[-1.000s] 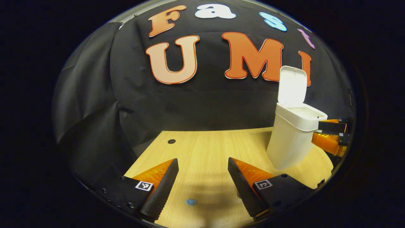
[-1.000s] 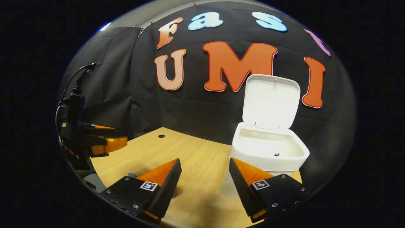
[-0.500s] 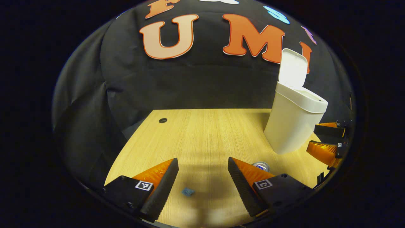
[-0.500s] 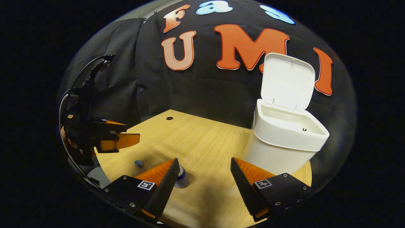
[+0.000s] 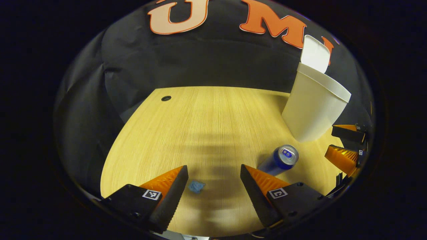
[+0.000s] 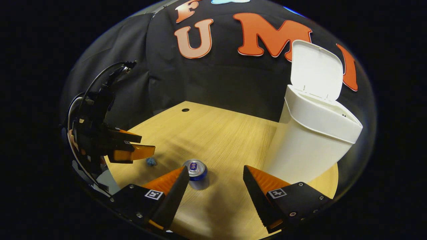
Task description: Press the lid of the desktop garbage bin to open it, pick up the crumpled paper on the desktop and throw it into the bin, then pick up the pop can on the desktop and drop it into the bin, and finally close the garbage bin lid.
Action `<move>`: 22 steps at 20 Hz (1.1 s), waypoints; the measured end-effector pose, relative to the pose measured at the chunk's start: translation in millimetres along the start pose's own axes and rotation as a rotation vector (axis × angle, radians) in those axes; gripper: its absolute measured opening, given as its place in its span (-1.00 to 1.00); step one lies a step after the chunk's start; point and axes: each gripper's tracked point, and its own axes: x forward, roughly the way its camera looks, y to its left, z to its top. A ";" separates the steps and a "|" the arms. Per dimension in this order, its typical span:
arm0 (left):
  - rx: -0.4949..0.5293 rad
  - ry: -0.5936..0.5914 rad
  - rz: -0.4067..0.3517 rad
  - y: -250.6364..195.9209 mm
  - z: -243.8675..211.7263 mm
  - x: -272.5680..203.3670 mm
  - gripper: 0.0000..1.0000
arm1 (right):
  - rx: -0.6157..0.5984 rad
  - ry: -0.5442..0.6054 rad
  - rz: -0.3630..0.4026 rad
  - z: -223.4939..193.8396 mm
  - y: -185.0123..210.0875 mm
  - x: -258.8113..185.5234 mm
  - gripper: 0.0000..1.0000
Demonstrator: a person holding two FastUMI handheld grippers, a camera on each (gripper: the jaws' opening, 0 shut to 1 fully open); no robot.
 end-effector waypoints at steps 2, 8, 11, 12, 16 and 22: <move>-0.007 0.031 0.000 2.9 -11.8 4.6 0.96 | 0.003 0.017 0.007 -4.4 2.3 1.7 0.96; -0.009 0.118 0.045 25.6 -40.4 19.4 0.97 | 0.021 0.057 0.025 -26.9 6.9 12.0 0.96; 0.004 0.148 0.062 30.4 -50.9 30.9 0.97 | 0.030 0.078 0.031 -35.7 7.7 19.7 0.96; 0.008 0.160 0.069 32.6 -53.7 35.9 0.97 | 0.030 0.083 0.031 -37.5 7.2 20.8 0.96; -0.012 0.209 0.084 39.7 -63.5 49.9 0.97 | 0.033 0.100 0.028 -44.6 6.8 27.2 0.96; -0.008 0.279 0.081 44.1 -50.3 62.1 0.62 | 0.073 0.134 0.042 -54.7 10.2 32.0 0.96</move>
